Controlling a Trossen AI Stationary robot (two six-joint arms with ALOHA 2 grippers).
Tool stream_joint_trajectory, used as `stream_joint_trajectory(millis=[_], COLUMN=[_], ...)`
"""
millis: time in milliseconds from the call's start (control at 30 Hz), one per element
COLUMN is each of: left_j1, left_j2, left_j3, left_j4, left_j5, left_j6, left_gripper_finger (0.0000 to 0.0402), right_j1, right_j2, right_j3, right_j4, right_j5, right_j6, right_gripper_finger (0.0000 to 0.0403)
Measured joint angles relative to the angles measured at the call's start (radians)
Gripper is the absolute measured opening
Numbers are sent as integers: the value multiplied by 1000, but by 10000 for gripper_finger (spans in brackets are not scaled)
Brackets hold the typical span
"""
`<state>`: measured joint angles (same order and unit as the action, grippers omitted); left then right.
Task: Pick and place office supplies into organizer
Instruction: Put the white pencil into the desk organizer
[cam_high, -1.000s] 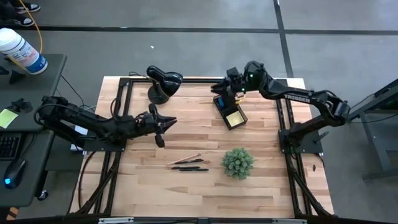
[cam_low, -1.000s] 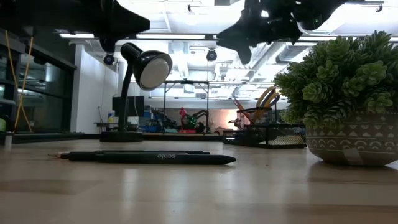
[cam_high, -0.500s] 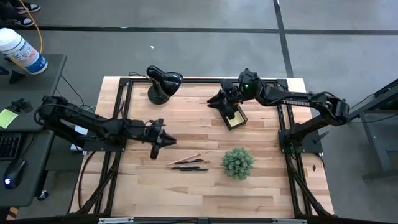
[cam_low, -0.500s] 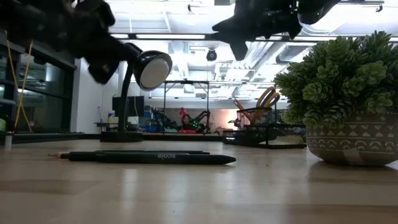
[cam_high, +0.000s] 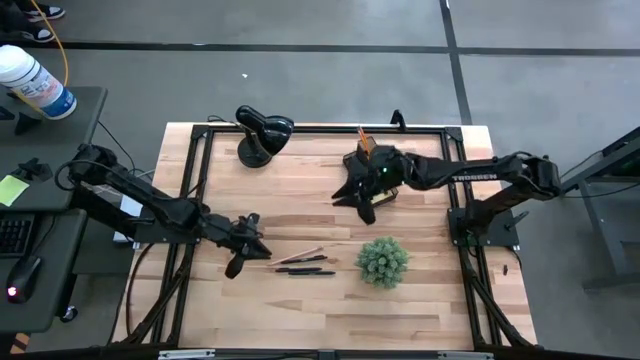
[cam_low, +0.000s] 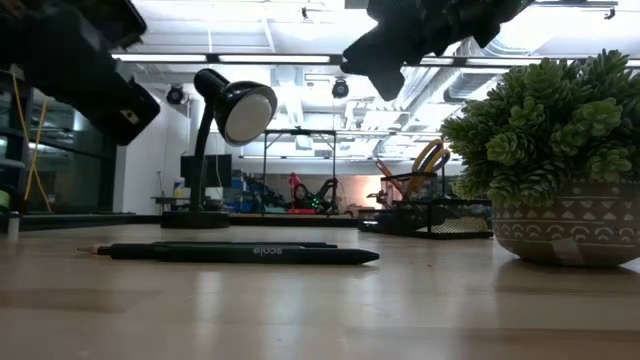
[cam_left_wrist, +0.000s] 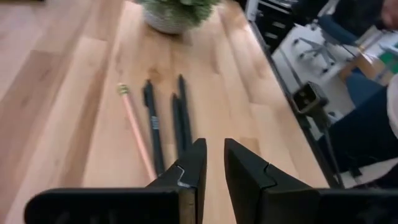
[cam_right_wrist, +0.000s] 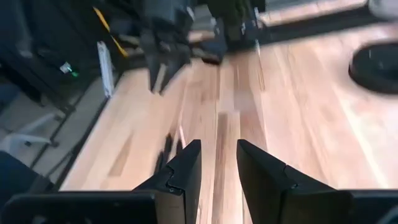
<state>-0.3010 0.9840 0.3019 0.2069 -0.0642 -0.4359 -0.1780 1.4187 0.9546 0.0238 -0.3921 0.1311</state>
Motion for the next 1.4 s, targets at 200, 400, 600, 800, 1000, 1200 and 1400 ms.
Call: stream_joint_trajectory(millis=[200,400,600,800,1000,1200,1400], left_j1=[-88,-136,-153,-151,-151,-151,-151], left_j2=[0,0,0,0,0,0,0], left_j3=[0,0,0,0,0,0,0], left_j4=[-15,-84,-115,-131,-162,-158,-158], left_j5=[-64,-84,-82,-98,-141,-186,-186], left_j6=[37,38,41,66,68,76,83], left_gripper_finger=[44,44,44,44,44,44,44], right_j1=[121,169,173,205,250,258,259], right_j2=[85,271,438,585,731,807,818], right_j3=[17,177,395,619,792,830,830], right_j4=[-8,-155,-479,-718,-925,-972,-938], right_j5=[48,90,95,182,252,255,264], right_j6=[-8,-43,-136,-292,-446,-454,-449], right_gripper_finger=[98,98,98,98,98,98,98])
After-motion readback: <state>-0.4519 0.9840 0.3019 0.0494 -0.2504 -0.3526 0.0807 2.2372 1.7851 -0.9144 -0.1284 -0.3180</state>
